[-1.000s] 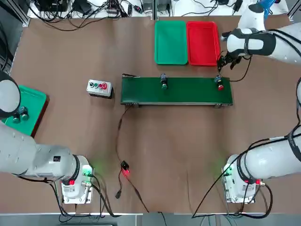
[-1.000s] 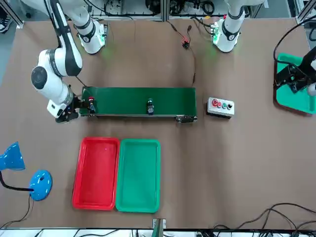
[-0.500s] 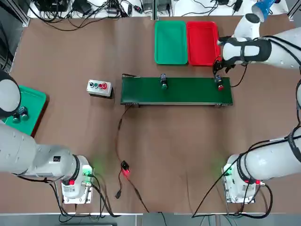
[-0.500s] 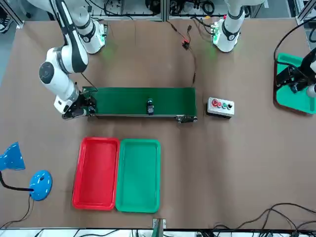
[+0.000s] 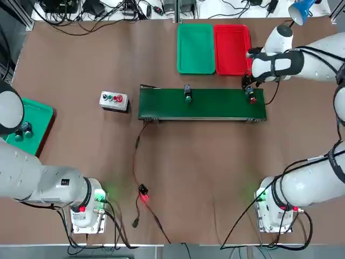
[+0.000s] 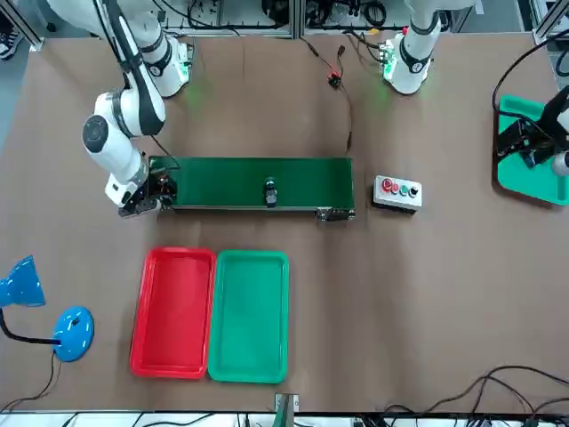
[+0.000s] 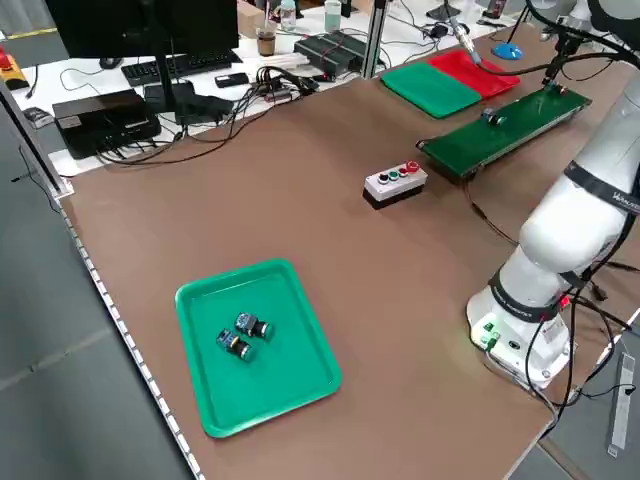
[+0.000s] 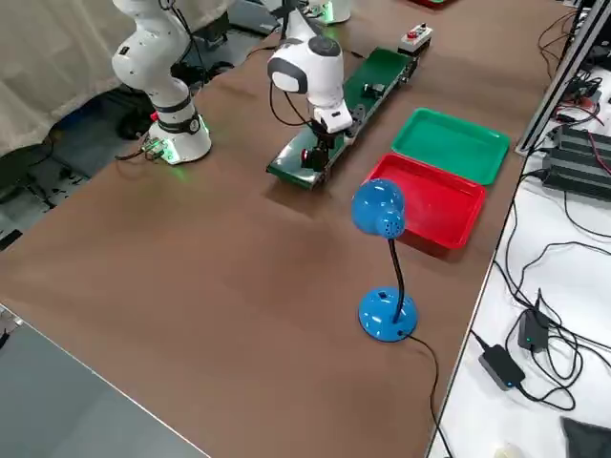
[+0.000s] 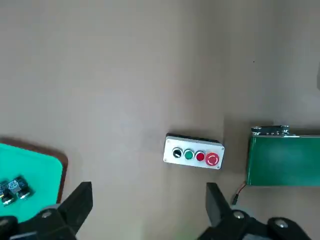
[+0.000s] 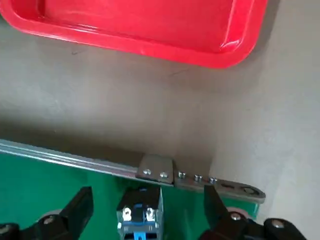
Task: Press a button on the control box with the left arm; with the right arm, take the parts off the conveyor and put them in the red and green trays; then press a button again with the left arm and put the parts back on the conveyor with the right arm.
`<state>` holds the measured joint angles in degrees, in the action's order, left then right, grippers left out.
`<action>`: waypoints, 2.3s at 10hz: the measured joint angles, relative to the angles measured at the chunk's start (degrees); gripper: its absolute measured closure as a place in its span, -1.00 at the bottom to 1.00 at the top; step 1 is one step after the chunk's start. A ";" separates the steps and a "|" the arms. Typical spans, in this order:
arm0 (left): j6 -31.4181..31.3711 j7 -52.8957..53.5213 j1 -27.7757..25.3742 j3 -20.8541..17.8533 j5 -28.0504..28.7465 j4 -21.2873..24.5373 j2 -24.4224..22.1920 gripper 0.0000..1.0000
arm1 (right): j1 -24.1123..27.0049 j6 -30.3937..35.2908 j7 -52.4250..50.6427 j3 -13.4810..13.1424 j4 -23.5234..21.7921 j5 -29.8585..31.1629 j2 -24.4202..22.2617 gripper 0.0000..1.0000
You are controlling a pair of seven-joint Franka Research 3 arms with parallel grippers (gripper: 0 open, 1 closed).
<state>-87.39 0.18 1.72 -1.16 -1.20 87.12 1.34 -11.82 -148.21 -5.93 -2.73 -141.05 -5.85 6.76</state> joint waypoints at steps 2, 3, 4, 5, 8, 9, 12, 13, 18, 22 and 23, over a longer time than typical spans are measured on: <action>0.00 0.00 0.02 0.01 0.00 0.00 0.00 -1.00 | -0.09 -0.86 0.01 0.01 -0.90 0.00 0.20 -0.71; 0.00 0.00 0.01 0.00 0.00 -0.01 0.00 -1.00 | -0.08 -0.88 0.01 -0.03 -0.92 0.01 0.17 -0.35; 0.00 -0.01 -0.04 -0.05 0.00 -0.01 0.00 -1.00 | -0.07 -0.88 0.00 -0.22 -0.93 0.00 -0.11 -0.14; 0.00 -0.01 -0.11 -0.10 0.00 -0.01 0.00 -1.00 | -0.15 -0.82 0.00 -0.09 -0.91 0.02 -0.16 0.00; 0.00 -0.01 0.04 -0.08 0.00 -0.03 0.00 -1.00 | -0.47 0.62 0.01 0.06 -0.91 -0.01 -0.43 0.32; 0.00 -0.01 0.16 -0.05 0.00 -0.03 0.00 -1.00 | -0.51 0.79 0.01 0.06 -0.91 -0.01 -0.45 0.33; 0.00 -0.07 0.16 -0.11 0.00 -0.03 0.00 -1.00 | -0.72 0.49 0.69 0.25 0.35 -0.11 -0.68 0.33; 0.00 -0.07 -0.22 -0.18 0.00 -0.03 0.00 -1.00 | -1.54 0.14 2.41 0.38 2.78 -0.48 -0.84 0.33; -0.02 -0.07 -0.01 -0.23 0.00 -0.04 0.16 -1.00 | -5.83 1.64 18.30 0.22 23.99 -1.07 9.87 0.33; -0.02 -0.07 0.23 -0.18 0.00 -0.06 0.22 -1.00 | -2.09 0.74 19.53 -0.41 38.26 -1.26 26.08 0.33; -0.05 -0.07 0.34 -0.16 0.00 -0.08 0.22 -1.00 | -1.55 0.74 19.57 -0.41 40.98 -1.27 28.28 0.33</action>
<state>-87.44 0.11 2.06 -1.32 -1.20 87.04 1.56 -13.37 -147.47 13.64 -3.14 -100.07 -7.12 35.04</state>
